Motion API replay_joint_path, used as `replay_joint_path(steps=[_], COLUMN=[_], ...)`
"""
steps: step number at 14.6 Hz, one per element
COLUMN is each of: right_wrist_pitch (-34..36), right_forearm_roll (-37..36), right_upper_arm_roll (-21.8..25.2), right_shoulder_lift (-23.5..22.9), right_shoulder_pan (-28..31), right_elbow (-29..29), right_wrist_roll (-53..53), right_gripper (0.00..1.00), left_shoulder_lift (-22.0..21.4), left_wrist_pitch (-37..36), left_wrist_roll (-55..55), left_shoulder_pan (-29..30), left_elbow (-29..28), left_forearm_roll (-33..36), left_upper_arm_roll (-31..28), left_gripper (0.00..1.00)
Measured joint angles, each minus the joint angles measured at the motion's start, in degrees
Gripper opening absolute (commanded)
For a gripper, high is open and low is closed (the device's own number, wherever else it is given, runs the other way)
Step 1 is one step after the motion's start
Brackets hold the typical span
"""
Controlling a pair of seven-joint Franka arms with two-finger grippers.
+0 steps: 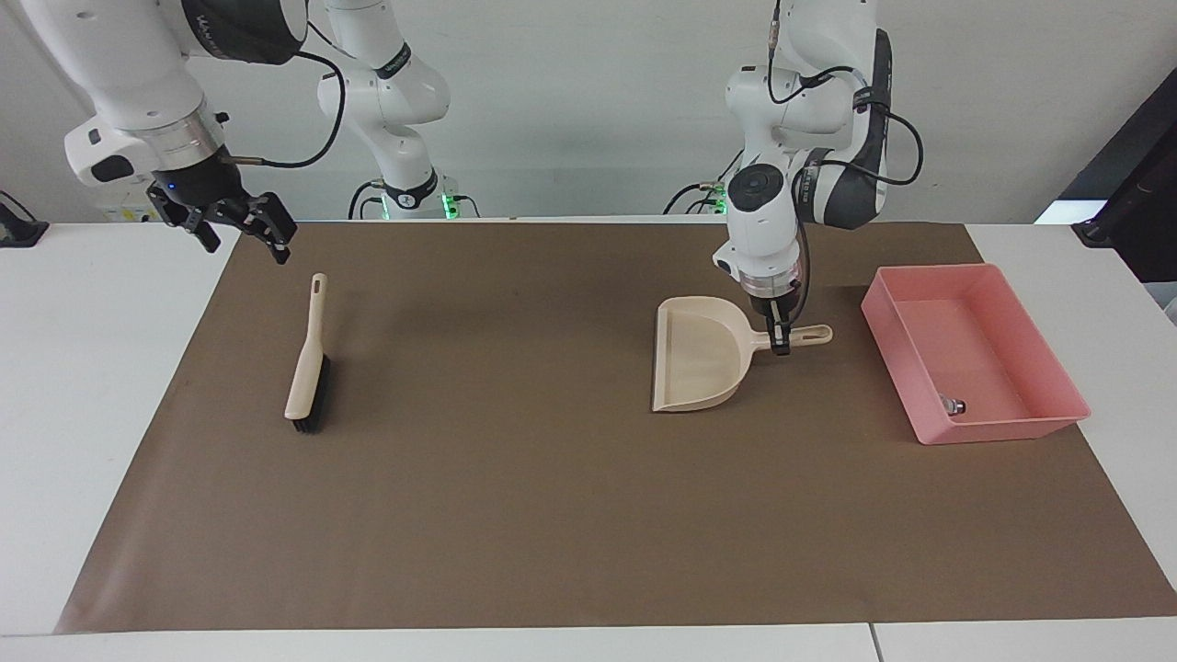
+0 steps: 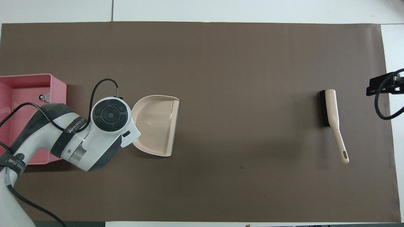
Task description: Clean e-waste and dump in bin
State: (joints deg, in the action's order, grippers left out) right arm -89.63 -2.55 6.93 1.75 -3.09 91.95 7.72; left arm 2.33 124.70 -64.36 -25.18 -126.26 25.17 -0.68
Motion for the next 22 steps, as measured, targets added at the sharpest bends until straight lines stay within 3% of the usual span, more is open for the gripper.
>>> replay_joint_path(steps=[1,3,4,5,9,16,22], right_wrist_pitch=[0.0,0.0,0.0,0.0,0.0,0.0,0.0], right_forearm_roll=[0.0,0.0,0.0,0.0,0.0,0.0,0.0], right_upper_arm_roll=[0.0,0.0,0.0,0.0,0.0,0.0,0.0], right_shoulder_lift=[0.0,0.0,0.0,0.0,0.0,0.0,0.0], right_shoulder_pan=[0.0,0.0,0.0,0.0,0.0,0.0,0.0], right_elbow=[0.0,0.0,0.0,0.0,0.0,0.0,0.0], right_wrist_roll=[0.0,0.0,0.0,0.0,0.0,0.0,0.0], right_gripper=[1.00,1.00,1.00,1.00,1.00,1.00,1.00], left_shoulder_lift=[0.0,-0.2,-0.3,-0.5,-3.9,-11.0,-12.5], left_wrist_pitch=[0.9,1.3,1.3,1.2,-3.4,-9.4,-11.8], left_wrist_roll=[0.0,0.0,0.1,0.3,10.3,34.1,57.2], left_shoulder_pan=[0.0,0.0,0.0,0.0,1.4,10.0,19.7], left_elbow=[-0.6,-0.8,-0.8,-0.8,-0.8,-0.8,-0.7], left_forearm_roll=[0.0,0.0,0.0,0.0,-0.1,-0.3,-12.7], left_upper_arm_roll=[-0.1,-0.3,-0.3,-0.4,-1.2,-1.9,-2.5], left_gripper=[0.48,0.70,0.77,0.96,0.98,0.98,0.99])
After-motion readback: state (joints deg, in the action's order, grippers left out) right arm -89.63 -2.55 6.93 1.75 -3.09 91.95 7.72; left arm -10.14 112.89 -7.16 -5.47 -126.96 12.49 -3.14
